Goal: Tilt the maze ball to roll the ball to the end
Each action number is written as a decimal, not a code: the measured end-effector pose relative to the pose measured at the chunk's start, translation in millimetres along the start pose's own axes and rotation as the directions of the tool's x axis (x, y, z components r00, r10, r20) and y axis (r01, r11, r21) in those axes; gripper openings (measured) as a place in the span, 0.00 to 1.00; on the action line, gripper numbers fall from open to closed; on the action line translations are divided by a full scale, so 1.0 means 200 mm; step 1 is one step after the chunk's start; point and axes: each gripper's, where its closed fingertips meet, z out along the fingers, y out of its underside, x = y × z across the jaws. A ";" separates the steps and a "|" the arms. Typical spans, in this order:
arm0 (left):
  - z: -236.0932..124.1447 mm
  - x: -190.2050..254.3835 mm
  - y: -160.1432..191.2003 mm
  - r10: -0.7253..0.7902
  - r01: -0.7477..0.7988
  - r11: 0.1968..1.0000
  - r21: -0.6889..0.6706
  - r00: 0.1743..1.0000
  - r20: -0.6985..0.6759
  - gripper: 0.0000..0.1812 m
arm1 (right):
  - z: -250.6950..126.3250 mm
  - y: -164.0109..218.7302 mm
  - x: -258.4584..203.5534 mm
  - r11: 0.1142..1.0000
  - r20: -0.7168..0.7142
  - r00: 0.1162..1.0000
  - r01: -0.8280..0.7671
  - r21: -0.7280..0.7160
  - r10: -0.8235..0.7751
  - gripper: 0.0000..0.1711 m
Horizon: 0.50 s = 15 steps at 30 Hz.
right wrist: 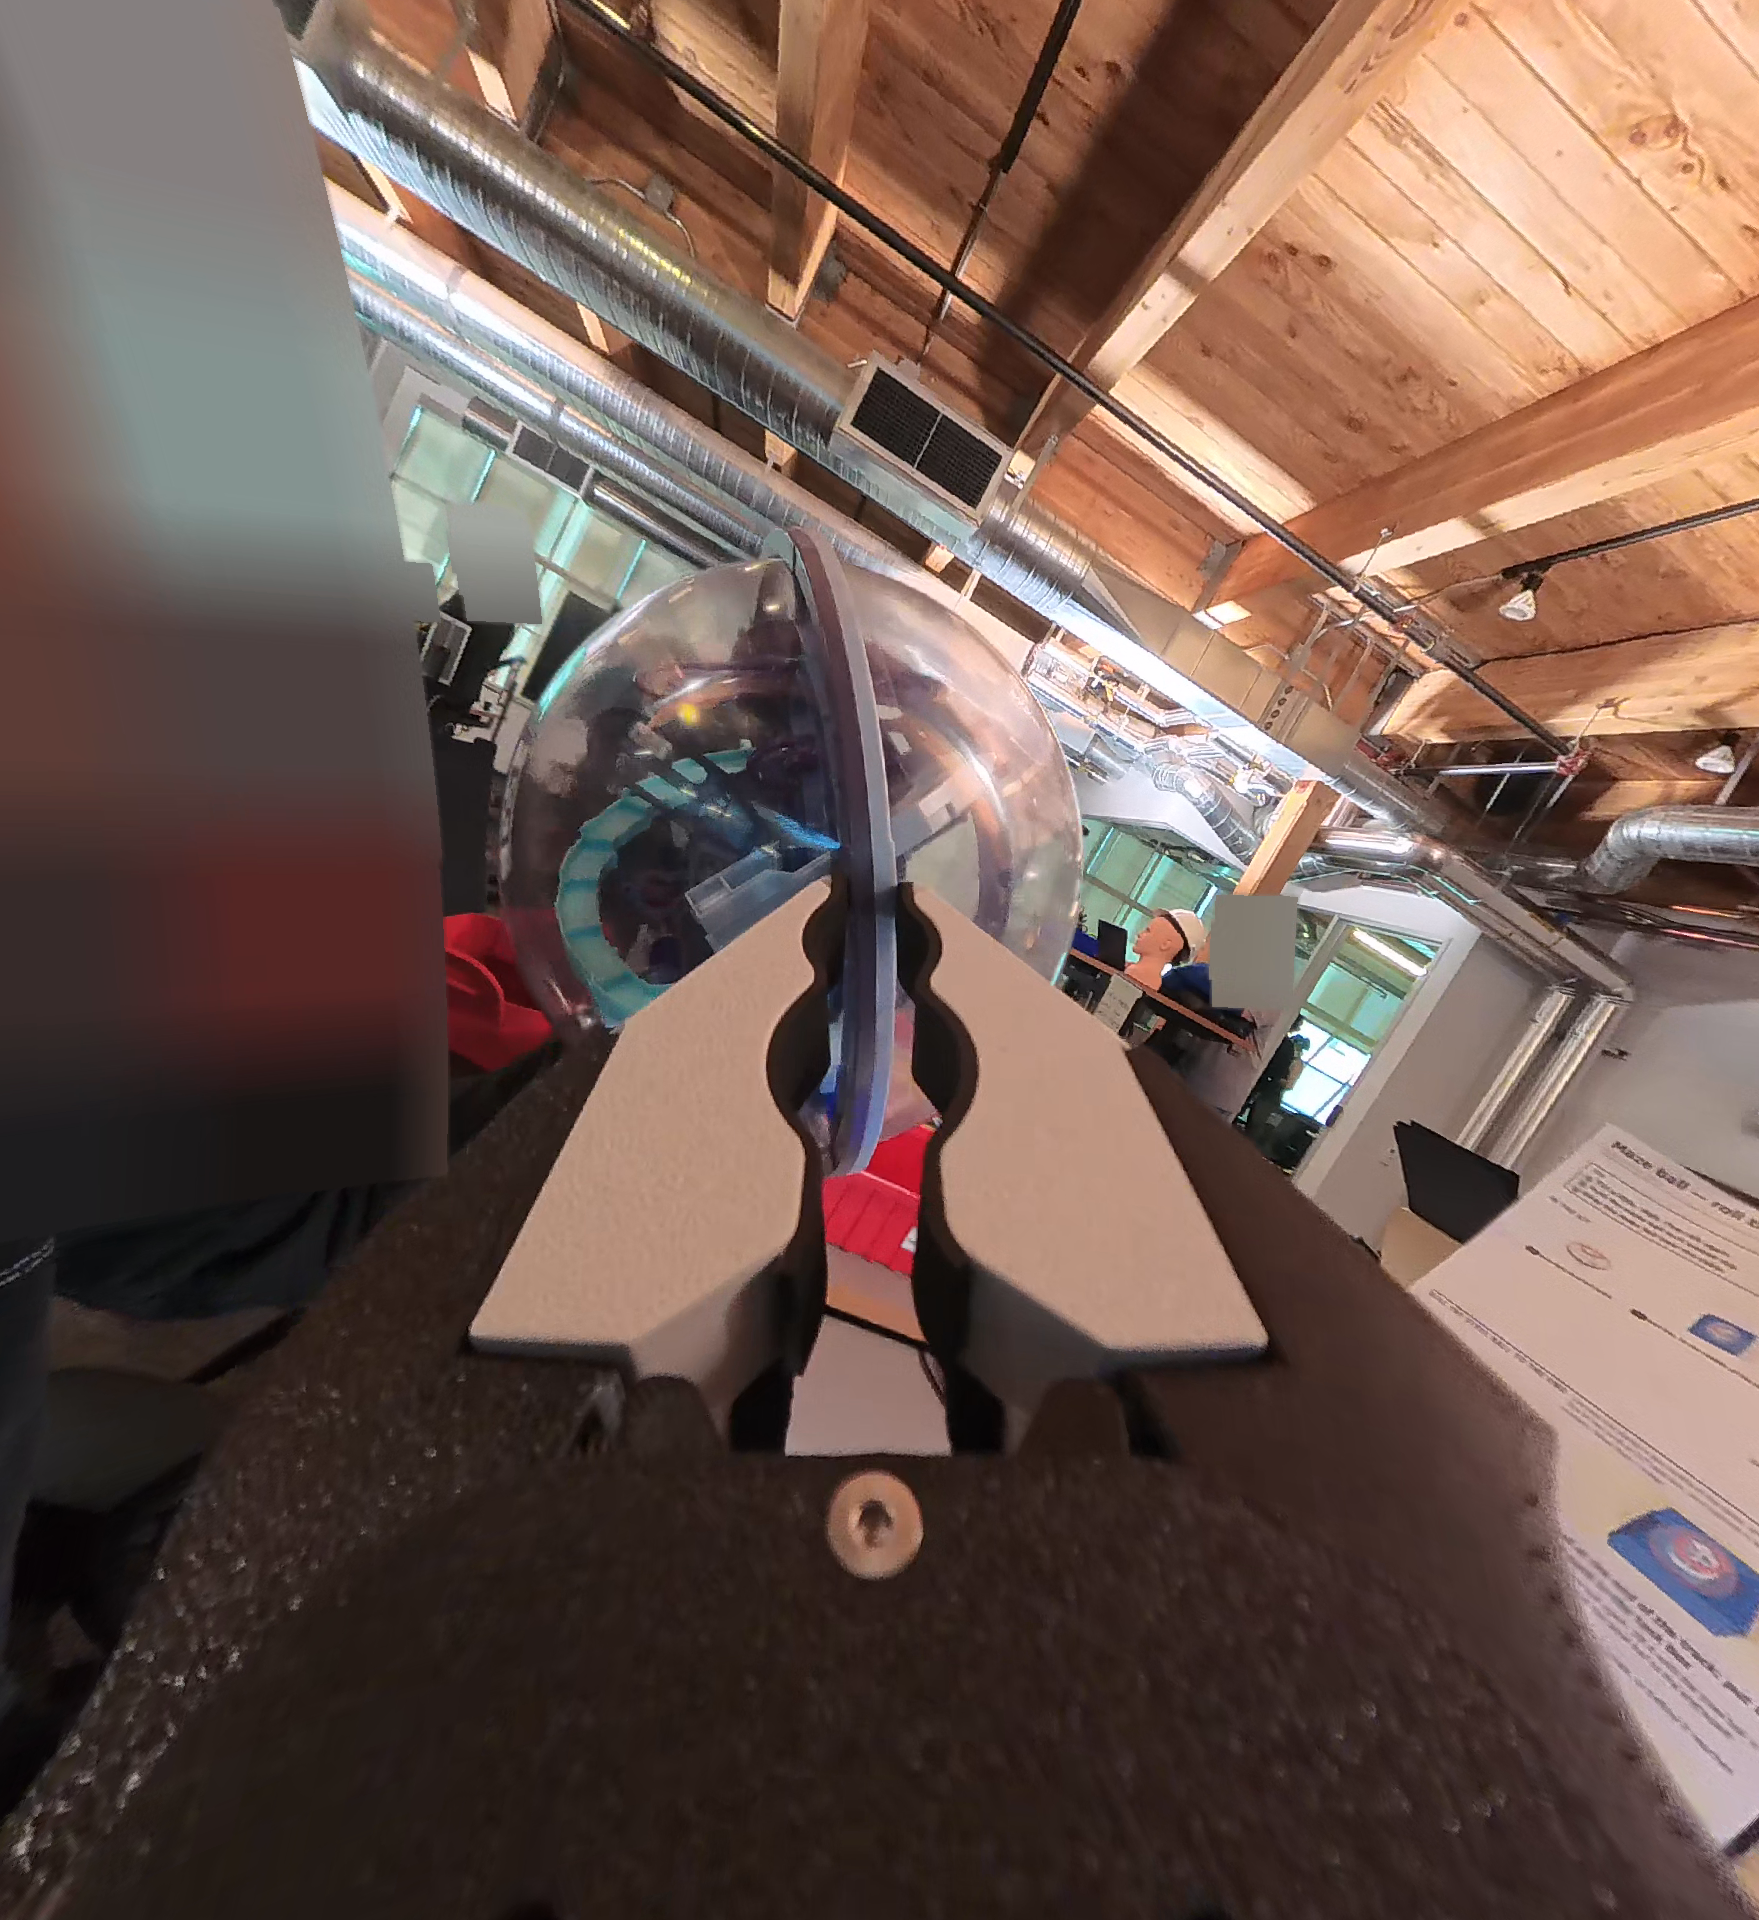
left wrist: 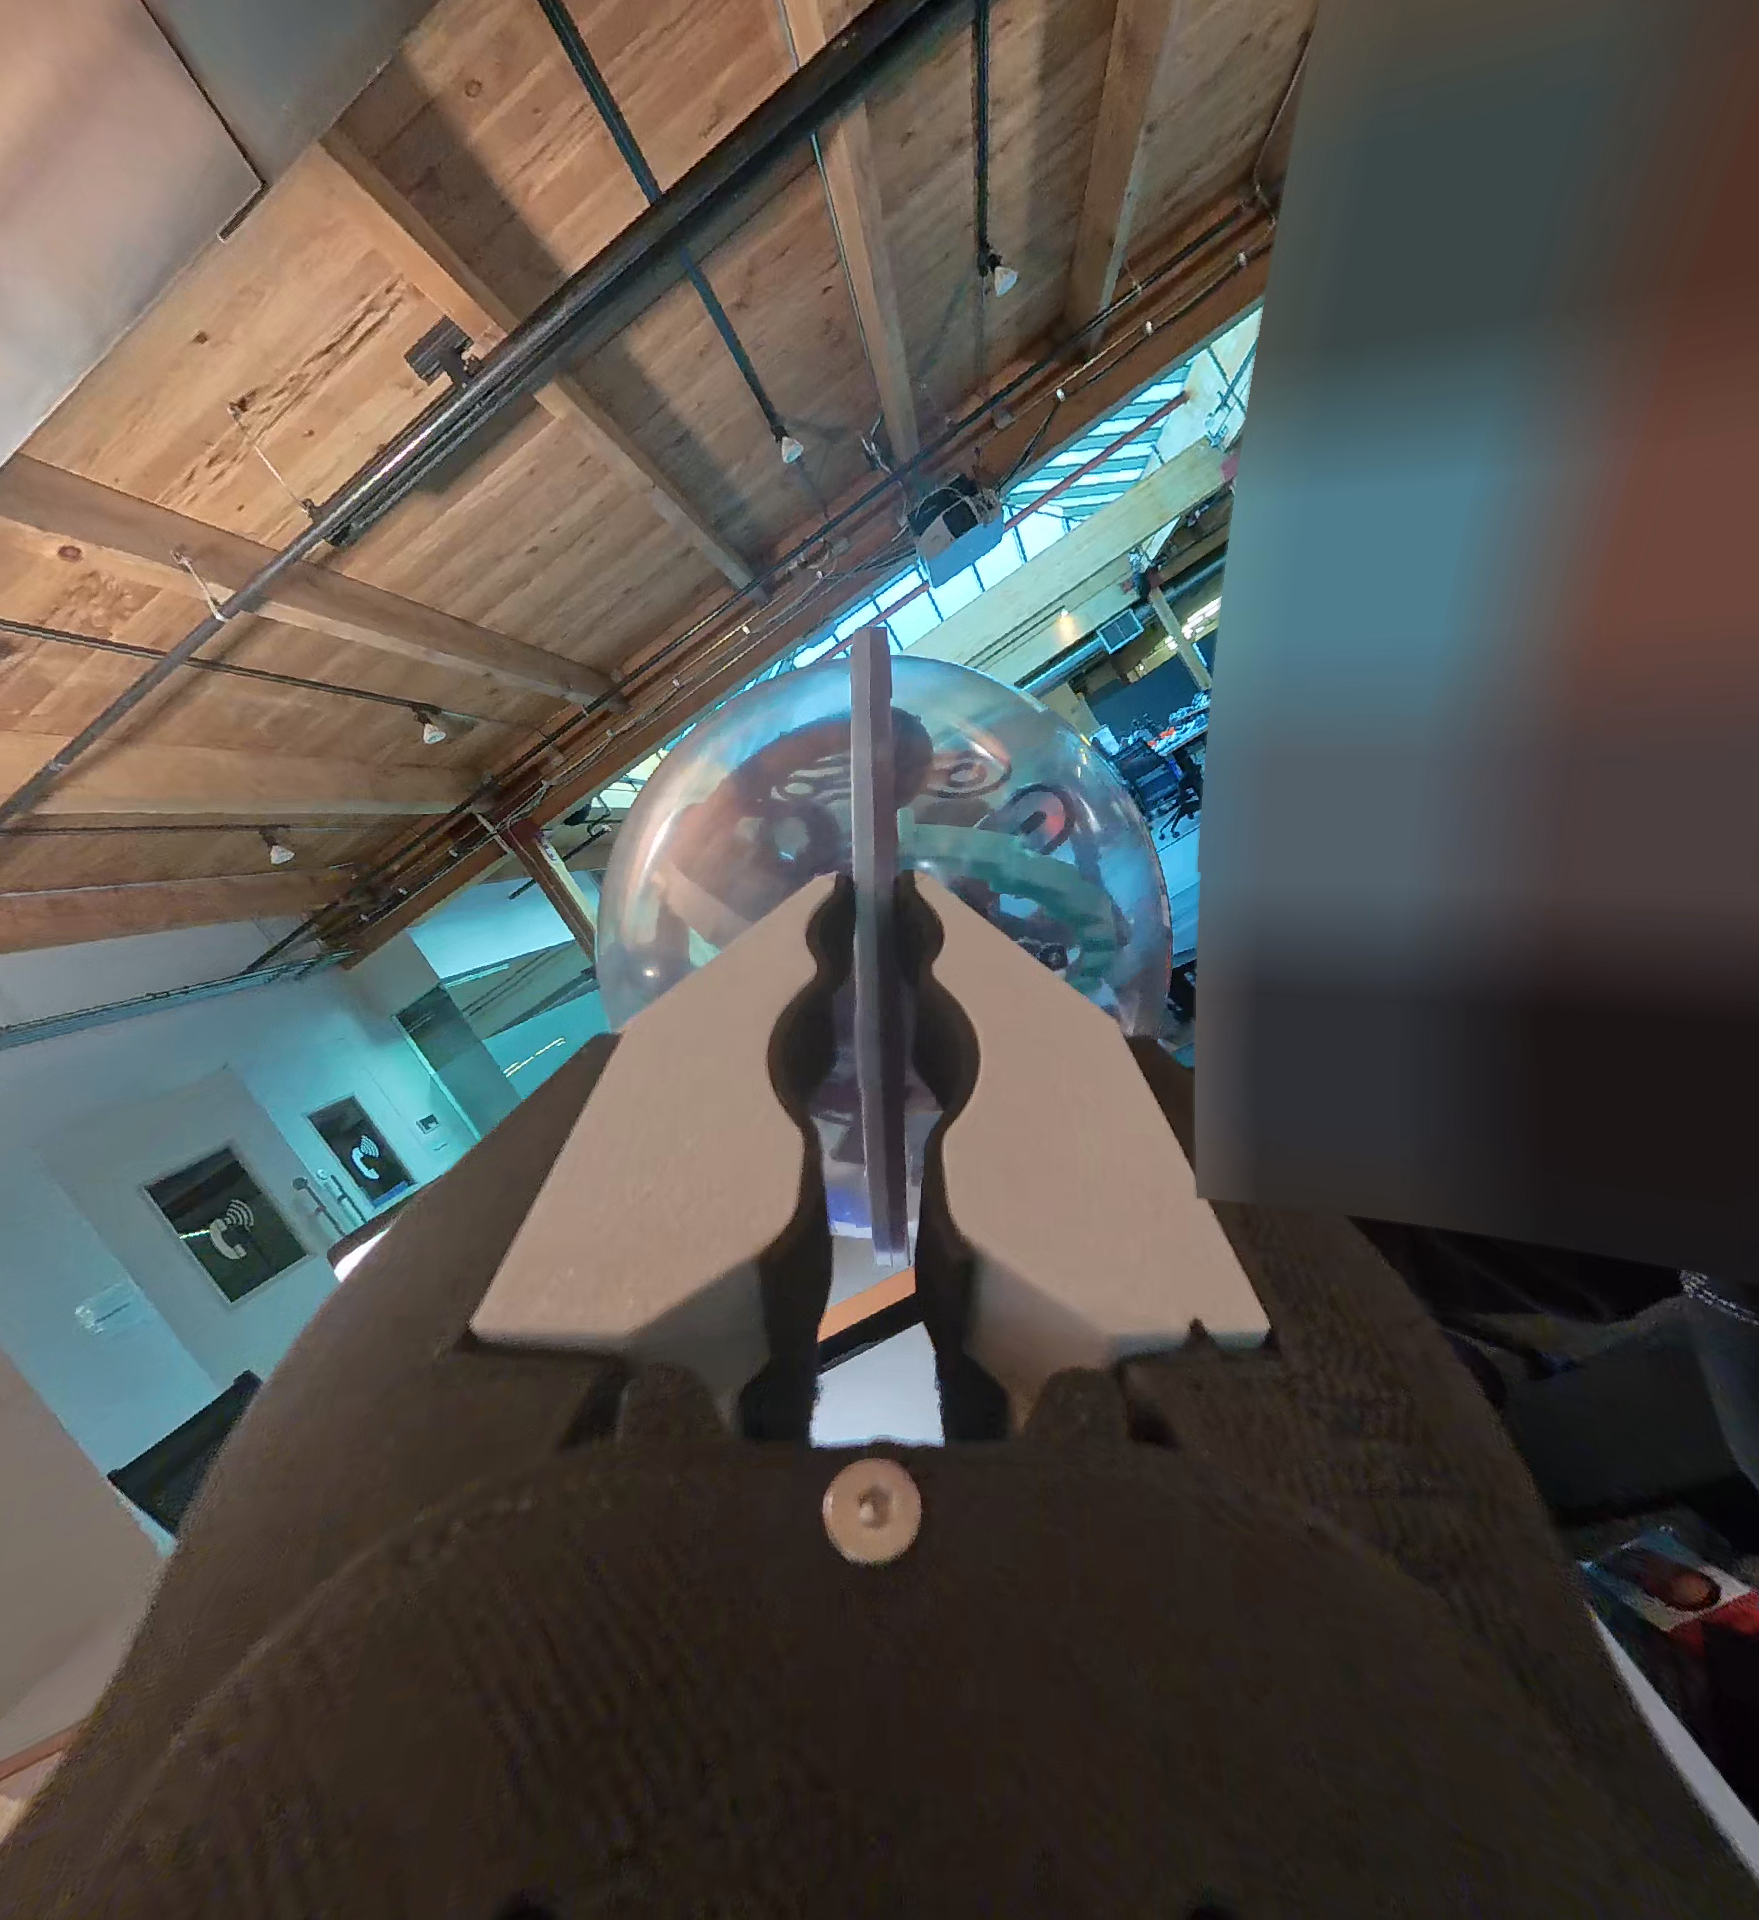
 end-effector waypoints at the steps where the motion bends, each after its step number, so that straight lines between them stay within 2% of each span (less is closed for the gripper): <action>1: 0.00 0.00 0.00 -0.010 0.010 1.000 0.007 1.000 0.002 0.04 | 0.01 -0.01 -0.01 1.000 -0.002 1.000 0.004 -0.007 -0.004 0.04; 15: -0.03 -0.05 0.07 -0.077 0.076 0.996 0.042 0.997 0.024 0.04 | 0.03 -0.07 0.01 0.997 -0.036 0.999 0.022 -0.077 -0.024 0.04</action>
